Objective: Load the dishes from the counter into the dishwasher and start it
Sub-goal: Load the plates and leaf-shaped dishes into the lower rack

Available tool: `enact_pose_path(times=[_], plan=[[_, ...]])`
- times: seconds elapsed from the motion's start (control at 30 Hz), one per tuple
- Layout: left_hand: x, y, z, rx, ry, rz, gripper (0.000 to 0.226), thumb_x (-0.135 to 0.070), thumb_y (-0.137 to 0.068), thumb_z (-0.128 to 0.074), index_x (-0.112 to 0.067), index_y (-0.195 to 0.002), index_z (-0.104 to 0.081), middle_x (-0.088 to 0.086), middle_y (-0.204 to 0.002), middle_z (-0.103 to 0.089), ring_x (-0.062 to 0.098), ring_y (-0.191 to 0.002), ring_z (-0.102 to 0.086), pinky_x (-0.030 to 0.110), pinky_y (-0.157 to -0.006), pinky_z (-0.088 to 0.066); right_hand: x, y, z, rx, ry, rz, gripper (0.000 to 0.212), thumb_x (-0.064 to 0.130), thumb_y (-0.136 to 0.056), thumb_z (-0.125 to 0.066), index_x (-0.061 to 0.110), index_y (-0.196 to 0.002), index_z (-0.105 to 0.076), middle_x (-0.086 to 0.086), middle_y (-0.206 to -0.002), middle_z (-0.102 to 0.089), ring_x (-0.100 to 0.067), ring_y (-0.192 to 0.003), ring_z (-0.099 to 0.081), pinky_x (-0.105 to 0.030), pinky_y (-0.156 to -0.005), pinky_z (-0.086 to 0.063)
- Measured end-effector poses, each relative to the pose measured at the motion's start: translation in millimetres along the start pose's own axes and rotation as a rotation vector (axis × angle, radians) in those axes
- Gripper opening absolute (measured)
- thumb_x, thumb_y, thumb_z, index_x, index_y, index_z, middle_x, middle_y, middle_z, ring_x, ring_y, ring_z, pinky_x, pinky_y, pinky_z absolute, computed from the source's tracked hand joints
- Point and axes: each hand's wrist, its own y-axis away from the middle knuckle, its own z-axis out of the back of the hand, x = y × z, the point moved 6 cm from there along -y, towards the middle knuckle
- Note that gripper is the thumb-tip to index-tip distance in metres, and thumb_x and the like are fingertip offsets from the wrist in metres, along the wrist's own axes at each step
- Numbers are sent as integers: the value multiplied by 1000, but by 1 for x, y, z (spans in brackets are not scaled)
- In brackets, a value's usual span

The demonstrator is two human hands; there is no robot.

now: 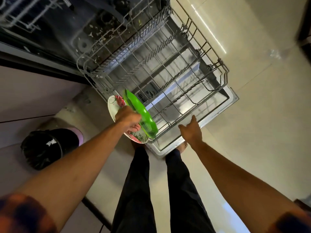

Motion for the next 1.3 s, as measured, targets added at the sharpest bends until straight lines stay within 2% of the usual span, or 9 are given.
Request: enact_pose_path(times=[0.33,0.5,0.73,0.87,0.93,1.0,1.07,1.13,1.3], plan=[[8,-8,-4,14,47,31,21,-4,-92,-54,9,-82,-67,19,-72,-72,21,-53,-70,24,-42,-52,1,-2,-6,23,-35,15,87,35,-96,-64,18,-161,-8,-13,-157,-40,-33,-139,-45,-41,-107,-43],[4,-9,0,-58,18,-20,18,-3,-92,-58,10,-88,-69,19,-71,-72,19,-51,-70,23,-39,-52,5,0,-3,22,-34,35,87,36,-97,-64,19,-161,-8,-13,-157,-40,-32,-137,-47,-42,-107,-45],[9,-23,-17,33,26,13,16,-1,-96,-57,12,-101,-64,22,-73,-70,22,-56,-71,27,-47,-57,5,3,-2,1,-48,69,84,32,-98,-64,19,-161,-10,-12,-155,-43,-19,-104,-59,-34,-94,-45],[6,-29,-29,78,52,9,26,-9,-101,-52,9,-116,-61,21,-79,-70,16,-49,-69,25,-44,-55,1,4,-3,-6,-55,61,83,30,-98,-63,18,-162,-11,-12,-145,-52,-5,-77,-51,-29,-83,-43],[3,-29,-32,47,68,0,25,-7,-100,-54,10,-118,-61,21,-77,-69,21,-55,-70,28,-47,-56,1,5,-5,-1,-72,53,83,29,-99,-63,17,-162,-10,-11,-140,-55,-3,-71,-48,-28,-81,-41],[-1,-29,-34,8,68,-33,24,-3,-98,-57,12,-116,-61,21,-74,-68,23,-61,-70,28,-47,-56,2,4,-7,7,-75,61,84,30,-98,-64,17,-162,-10,-11,-140,-55,-6,-81,-54,-29,-82,-42],[-3,-32,-36,-10,58,-60,24,-3,-97,-59,12,-116,-61,20,-75,-68,23,-62,-70,25,-46,-56,3,0,-9,15,-68,72,85,33,-97,-65,18,-161,-10,-10,-143,-53,-21,-109,-60,-30,-84,-42],[-2,-38,-38,-14,61,-64,25,-6,-98,-59,11,-116,-61,19,-75,-69,23,-63,-71,26,-48,-58,5,-5,-11,18,-71,71,84,32,-96,-66,18,-160,-13,-10,-143,-53,-27,-123,-57,-30,-85,-42],[1,-50,-40,-16,72,-72,27,-10,-99,-59,11,-116,-61,19,-76,-70,22,-64,-72,27,-51,-60,2,-18,-18,13,-93,65,87,31,-95,-69,19,-160,-12,-9,-134,-58,-28,-120,-59,-38,-91,-50]])
